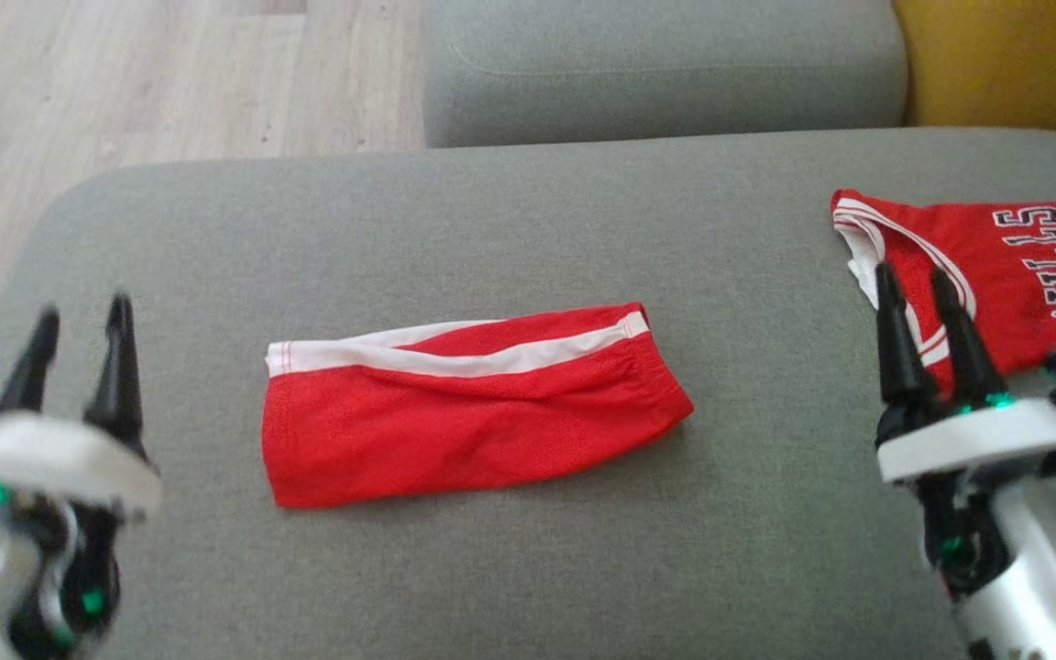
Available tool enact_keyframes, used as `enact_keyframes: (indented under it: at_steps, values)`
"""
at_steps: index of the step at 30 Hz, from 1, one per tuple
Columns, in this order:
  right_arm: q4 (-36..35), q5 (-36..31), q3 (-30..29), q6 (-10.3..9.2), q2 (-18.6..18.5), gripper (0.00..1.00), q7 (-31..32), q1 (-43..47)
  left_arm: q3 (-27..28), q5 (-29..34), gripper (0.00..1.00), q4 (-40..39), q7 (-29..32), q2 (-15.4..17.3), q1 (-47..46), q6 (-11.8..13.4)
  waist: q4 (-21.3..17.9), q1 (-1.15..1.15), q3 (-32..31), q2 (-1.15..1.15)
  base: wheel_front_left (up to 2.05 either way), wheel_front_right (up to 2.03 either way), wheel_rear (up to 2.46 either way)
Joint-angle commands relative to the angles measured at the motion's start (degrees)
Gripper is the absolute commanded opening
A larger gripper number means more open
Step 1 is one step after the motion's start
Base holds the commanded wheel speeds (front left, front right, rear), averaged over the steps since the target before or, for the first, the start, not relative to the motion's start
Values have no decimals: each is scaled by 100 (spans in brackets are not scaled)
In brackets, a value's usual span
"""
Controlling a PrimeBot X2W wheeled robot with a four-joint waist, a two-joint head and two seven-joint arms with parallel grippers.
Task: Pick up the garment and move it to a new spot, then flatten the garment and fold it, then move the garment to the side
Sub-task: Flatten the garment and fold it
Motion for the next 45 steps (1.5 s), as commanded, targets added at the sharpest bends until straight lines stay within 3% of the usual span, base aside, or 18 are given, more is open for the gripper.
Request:
enact_keyframes:
  at_steps: [1, 7, 15, 20, 27, 33, 45]
  values:
    - [-209, -258, -53, -4, 110, 100, -69, 25, 817, 331, 100, -311, -69, -98, 200, -9, 36, 0, -44, 0, 0, 0, 0]
    - [-172, -1012, -284, -4, 338, 100, -24, 342, 2109, 1382, 100, -570, -69, -1184, 1392, -554, 68, 0, -46, 0, 0, 0, 0]
    - [-125, -1585, -341, -4, 543, 100, 399, 440, 2576, 2542, 100, -492, -69, -2203, 1815, -1253, 151, 0, 61, 0, 0, 0, 0]
    - [-53, -1679, -116, -4, 586, 100, 774, 149, 2575, 2864, 100, -348, -70, -2509, 1675, -1498, 219, 0, 137, 0, 0, 0, 0]
    - [658, -1535, 460, -4, 805, 100, 1544, -651, 2549, 3165, 100, -11, -70, -2920, 1416, -1845, 463, 0, 339, 0, 0, 0, 0]
    - [1511, -1491, 561, -4, 867, 100, 1685, -1124, 2608, 3317, 100, 246, -70, -3171, 1242, -2061, 676, 0, 441, 0, 0, 0, 0]
    - [2693, -1295, 537, -4, 908, 100, 1785, -1646, 2835, 3494, 100, 452, -70, -3367, 1076, -2282, 887, 0, 753, 0, 0, 0, 0]
